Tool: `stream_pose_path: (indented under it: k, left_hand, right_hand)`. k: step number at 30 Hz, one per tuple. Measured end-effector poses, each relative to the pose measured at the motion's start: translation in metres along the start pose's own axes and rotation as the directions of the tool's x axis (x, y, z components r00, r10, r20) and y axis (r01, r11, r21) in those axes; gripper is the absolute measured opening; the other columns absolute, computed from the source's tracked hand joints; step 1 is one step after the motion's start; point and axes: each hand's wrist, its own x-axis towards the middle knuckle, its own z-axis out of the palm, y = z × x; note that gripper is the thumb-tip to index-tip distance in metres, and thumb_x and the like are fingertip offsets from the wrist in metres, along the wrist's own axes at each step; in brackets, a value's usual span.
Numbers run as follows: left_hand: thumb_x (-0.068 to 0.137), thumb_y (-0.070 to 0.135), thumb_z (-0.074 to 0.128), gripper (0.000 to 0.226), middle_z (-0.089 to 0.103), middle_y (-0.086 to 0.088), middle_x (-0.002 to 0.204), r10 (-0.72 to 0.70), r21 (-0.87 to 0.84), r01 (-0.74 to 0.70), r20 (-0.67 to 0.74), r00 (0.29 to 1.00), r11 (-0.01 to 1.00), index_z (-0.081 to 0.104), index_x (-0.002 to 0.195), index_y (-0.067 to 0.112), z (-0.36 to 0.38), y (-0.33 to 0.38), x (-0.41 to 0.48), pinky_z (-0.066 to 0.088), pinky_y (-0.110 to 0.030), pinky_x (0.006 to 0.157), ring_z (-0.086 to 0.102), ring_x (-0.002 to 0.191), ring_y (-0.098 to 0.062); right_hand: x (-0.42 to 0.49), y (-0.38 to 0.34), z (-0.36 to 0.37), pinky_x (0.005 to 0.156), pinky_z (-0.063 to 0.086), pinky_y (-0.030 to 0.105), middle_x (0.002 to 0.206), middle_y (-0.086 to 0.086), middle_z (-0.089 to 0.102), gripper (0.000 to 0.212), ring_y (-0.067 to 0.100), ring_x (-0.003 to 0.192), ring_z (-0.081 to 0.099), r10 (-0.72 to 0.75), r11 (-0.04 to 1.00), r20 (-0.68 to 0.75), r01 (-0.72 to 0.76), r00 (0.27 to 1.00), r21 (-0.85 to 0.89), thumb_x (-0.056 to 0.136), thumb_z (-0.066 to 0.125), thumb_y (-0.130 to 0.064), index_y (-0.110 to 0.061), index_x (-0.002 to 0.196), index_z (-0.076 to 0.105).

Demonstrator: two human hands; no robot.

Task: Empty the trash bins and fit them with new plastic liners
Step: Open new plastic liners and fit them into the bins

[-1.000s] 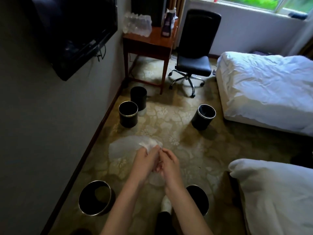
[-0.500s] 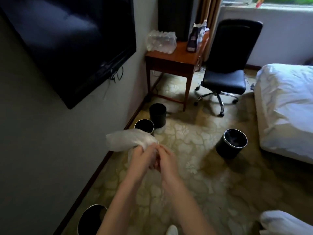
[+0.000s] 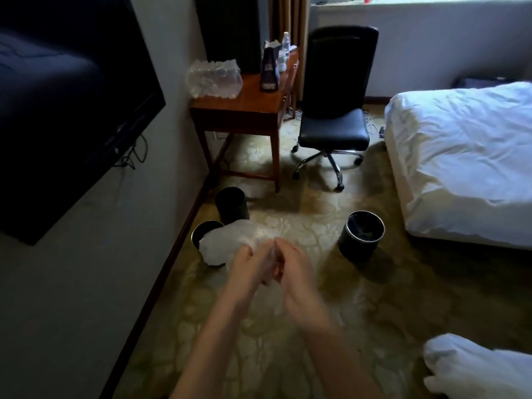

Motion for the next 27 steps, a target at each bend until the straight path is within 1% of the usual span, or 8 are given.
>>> stream_pose_path:
  k: [2, 5, 8, 13, 18, 21, 24, 27]
  left_hand:
    - [0.098, 0.034, 0.054, 0.042, 0.063, -0.011, 0.069, 0.013, 0.002, -0.013, 0.053, 0.999, 1.0, 0.062, 0.096, -0.008, 0.016, 0.01, 0.013, 0.046, -0.024, 0.048, 0.06, 0.056, -0.015]
    - [0.097, 0.03, 0.055, 0.034, 0.061, 0.001, 0.051, 0.047, -0.01, -0.046, 0.117, 0.992, 0.999, 0.059, 0.08, 0.002, 0.046, 0.019, 0.029, 0.043, -0.018, 0.042, 0.058, 0.045, -0.008]
    - [0.099, 0.026, 0.052, 0.042, 0.056, 0.001, 0.043, 0.091, -0.006, -0.093, 0.25, 0.964, 0.996, 0.058, 0.064, 0.004, 0.068, 0.026, 0.046, 0.04, -0.017, 0.04, 0.054, 0.043, -0.013]
    - [0.101, 0.025, 0.048, 0.045, 0.055, -0.004, 0.05, 0.127, -0.02, -0.131, 0.433, 0.893, 0.991, 0.062, 0.066, 0.0, 0.087, 0.044, 0.102, 0.043, -0.023, 0.048, 0.052, 0.048, -0.014]
    - [0.098, 0.024, 0.052, 0.039, 0.06, -0.003, 0.052, 0.087, 0.007, -0.098, 0.411, 0.908, 0.995, 0.065, 0.071, -0.002, 0.075, 0.062, 0.198, 0.044, -0.023, 0.045, 0.056, 0.05, -0.016]
    - [0.096, 0.019, 0.052, 0.04, 0.061, 0.002, 0.048, 0.095, 0.004, -0.107, 0.428, 0.899, 0.994, 0.067, 0.059, 0.013, 0.056, 0.079, 0.263, 0.044, -0.02, 0.04, 0.059, 0.046, -0.009]
    - [0.096, 0.028, 0.053, 0.042, 0.064, 0.01, 0.05, 0.088, 0.003, -0.098, 0.423, 0.902, 0.995, 0.07, 0.058, 0.035, 0.039, 0.092, 0.31, 0.048, -0.019, 0.044, 0.06, 0.047, -0.001]
    - [0.093, 0.035, 0.058, 0.032, 0.064, 0.012, 0.051, 0.06, -0.026, -0.054, 0.386, 0.92, 0.998, 0.064, 0.066, 0.019, 0.019, 0.091, 0.345, 0.049, -0.019, 0.043, 0.062, 0.047, -0.001]
  right_hand:
    - [0.013, -0.013, -0.01, 0.048, 0.039, 0.028, 0.058, 0.006, 0.05, 0.035, 0.016, 0.052, 0.046, -0.02, 0.999, -0.032, 0.022, 0.999, 0.042, 0.097, 0.055, -0.02, -0.019, 0.064, 0.066]
    - [0.033, -0.029, -0.031, 0.044, 0.036, 0.024, 0.053, 0.002, 0.05, 0.039, 0.014, 0.047, 0.045, -0.024, 0.995, -0.133, 0.037, 0.991, 0.096, 0.094, 0.057, -0.017, -0.02, 0.055, 0.063]
    - [0.051, -0.04, -0.05, 0.042, 0.035, 0.022, 0.052, -0.001, 0.05, 0.033, 0.011, 0.045, 0.045, -0.032, 0.99, -0.216, 0.06, 0.976, 0.124, 0.092, 0.059, -0.018, -0.02, 0.06, 0.06]
    - [0.098, -0.062, -0.051, 0.044, 0.036, 0.023, 0.057, 0.001, 0.052, 0.026, 0.011, 0.048, 0.047, -0.075, 0.983, -0.304, 0.121, 0.95, 0.137, 0.093, 0.059, -0.018, -0.019, 0.067, 0.06]
    - [0.175, -0.087, -0.004, 0.047, 0.041, 0.026, 0.075, 0.013, 0.059, 0.013, 0.02, 0.06, 0.055, -0.049, 0.991, -0.323, 0.085, 0.945, 0.1, 0.091, 0.06, -0.019, -0.009, 0.088, 0.067]
    - [0.222, -0.103, 0.033, 0.046, 0.046, 0.026, 0.068, 0.006, 0.066, 0.023, 0.014, 0.058, 0.063, -0.079, 0.992, -0.31, 0.106, 0.948, 0.073, 0.091, 0.061, -0.021, -0.018, 0.072, 0.073]
    - [0.26, -0.117, 0.067, 0.045, 0.045, 0.024, 0.06, 0.002, 0.063, 0.033, 0.011, 0.053, 0.061, -0.091, 0.993, -0.294, 0.111, 0.951, 0.051, 0.091, 0.058, -0.019, -0.02, 0.06, 0.07]
    - [0.286, -0.12, 0.098, 0.038, 0.04, 0.019, 0.052, -0.005, 0.058, 0.045, 0.005, 0.044, 0.055, -0.093, 0.995, -0.253, 0.096, 0.963, 0.002, 0.093, 0.053, -0.017, -0.025, 0.051, 0.066]
